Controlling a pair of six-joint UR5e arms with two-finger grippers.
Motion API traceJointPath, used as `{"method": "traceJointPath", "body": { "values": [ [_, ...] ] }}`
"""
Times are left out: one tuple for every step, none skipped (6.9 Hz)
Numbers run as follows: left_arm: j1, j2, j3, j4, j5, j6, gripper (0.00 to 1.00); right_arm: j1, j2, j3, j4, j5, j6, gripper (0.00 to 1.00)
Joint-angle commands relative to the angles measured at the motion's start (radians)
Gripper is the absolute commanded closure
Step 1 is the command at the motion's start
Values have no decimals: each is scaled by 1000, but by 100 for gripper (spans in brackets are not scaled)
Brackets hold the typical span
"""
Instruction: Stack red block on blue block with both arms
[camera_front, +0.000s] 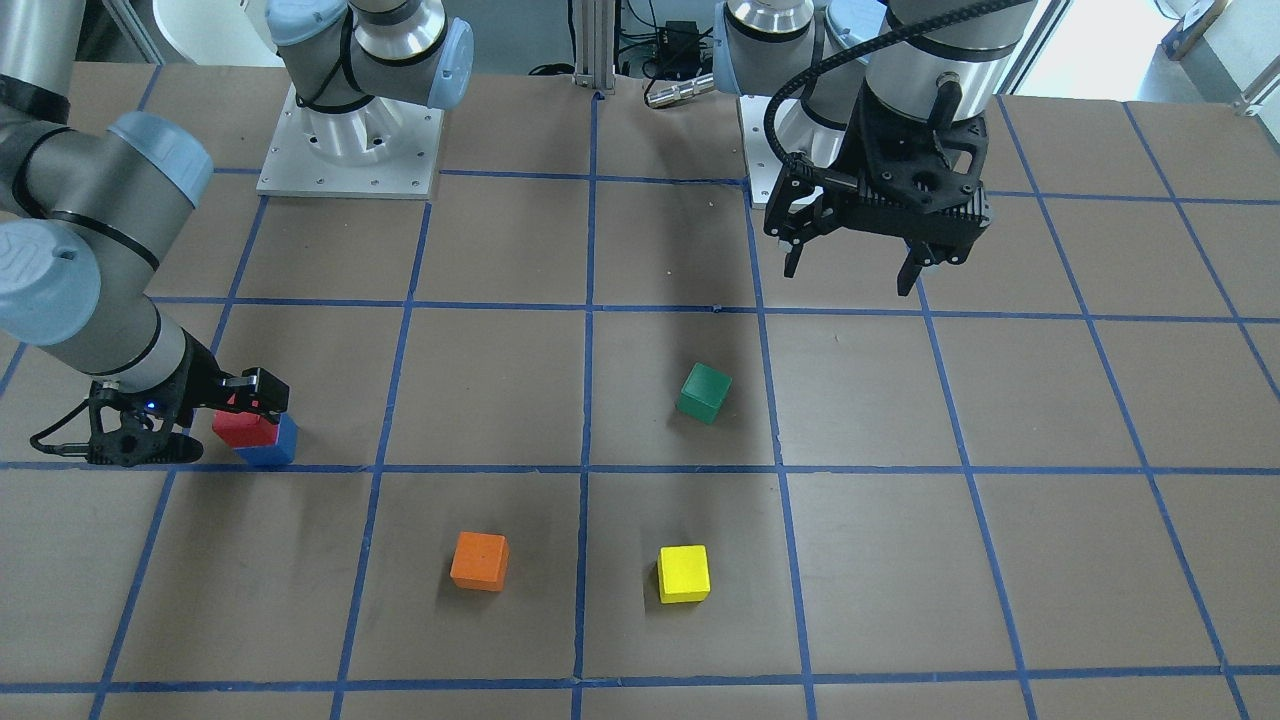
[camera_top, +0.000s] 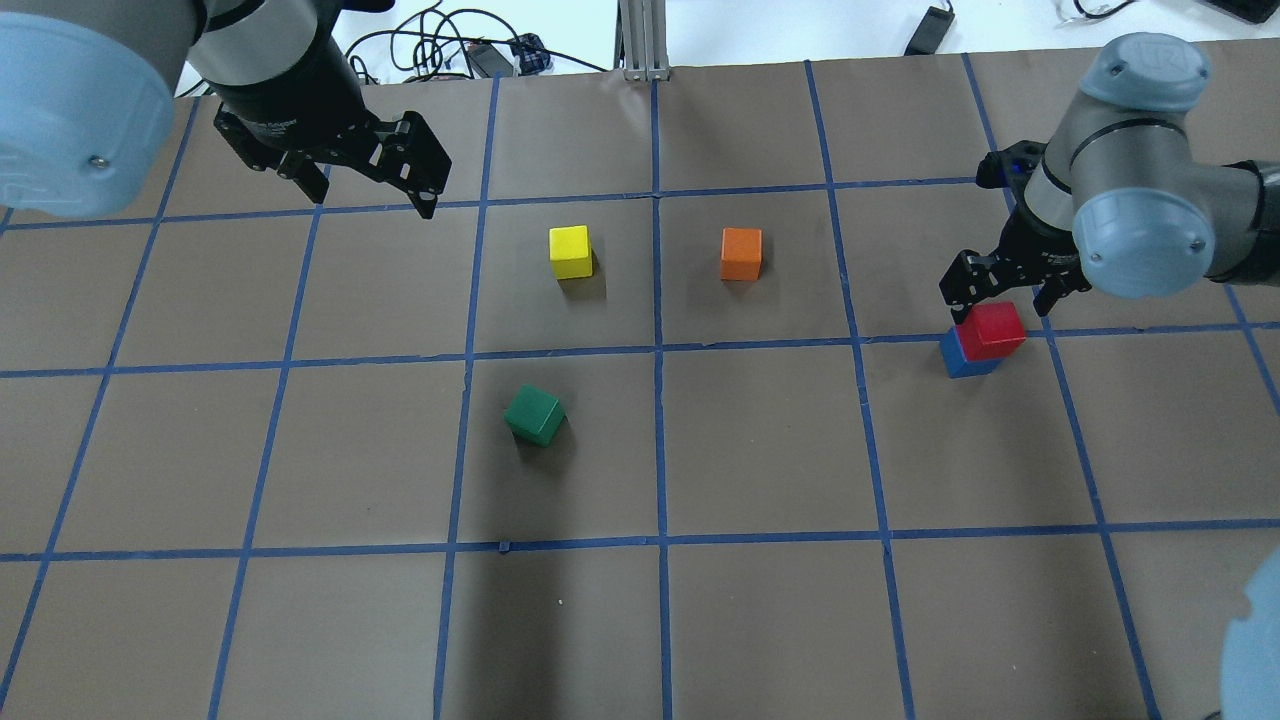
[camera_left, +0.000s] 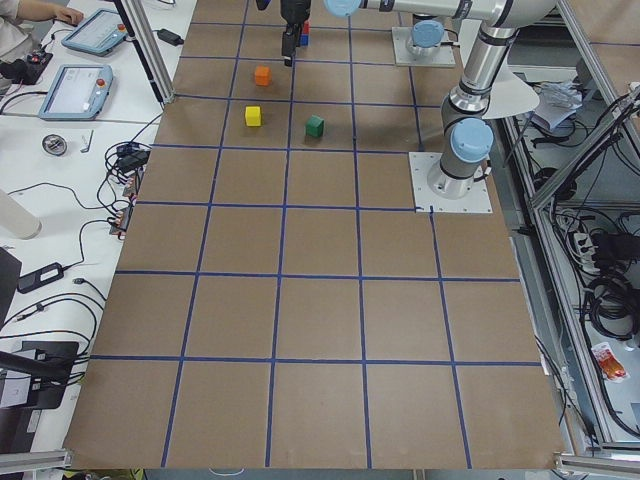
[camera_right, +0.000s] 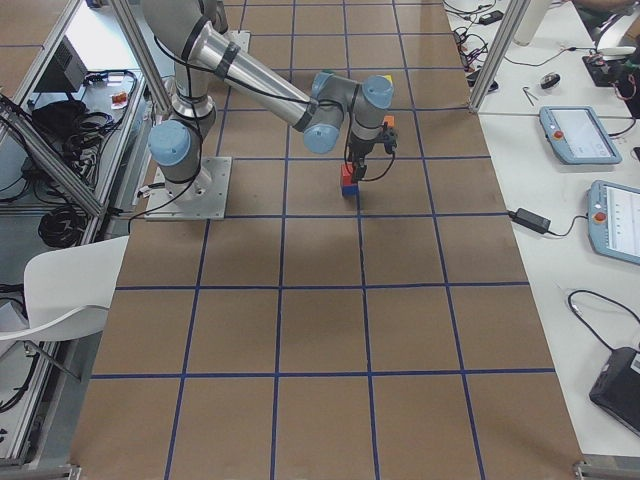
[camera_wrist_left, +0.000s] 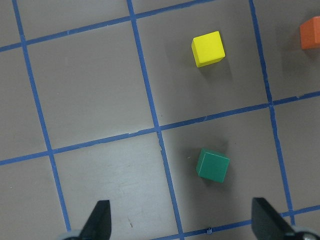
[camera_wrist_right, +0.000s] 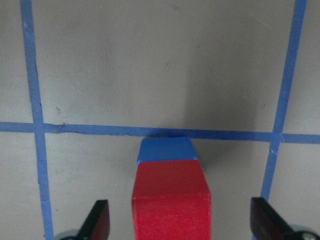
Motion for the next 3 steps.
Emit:
{"method": "traceJointPath", "body": {
  "values": [
    [0, 0, -1, 1, 0, 0, 0, 0, -56, -105, 167, -4, 4, 0],
    [0, 0, -1, 1, 0, 0, 0, 2, -121, -163, 299, -4, 10, 0],
    [0, 0, -1, 1, 0, 0, 0, 11, -177, -211, 405, 0, 113, 0]
  ]
}}
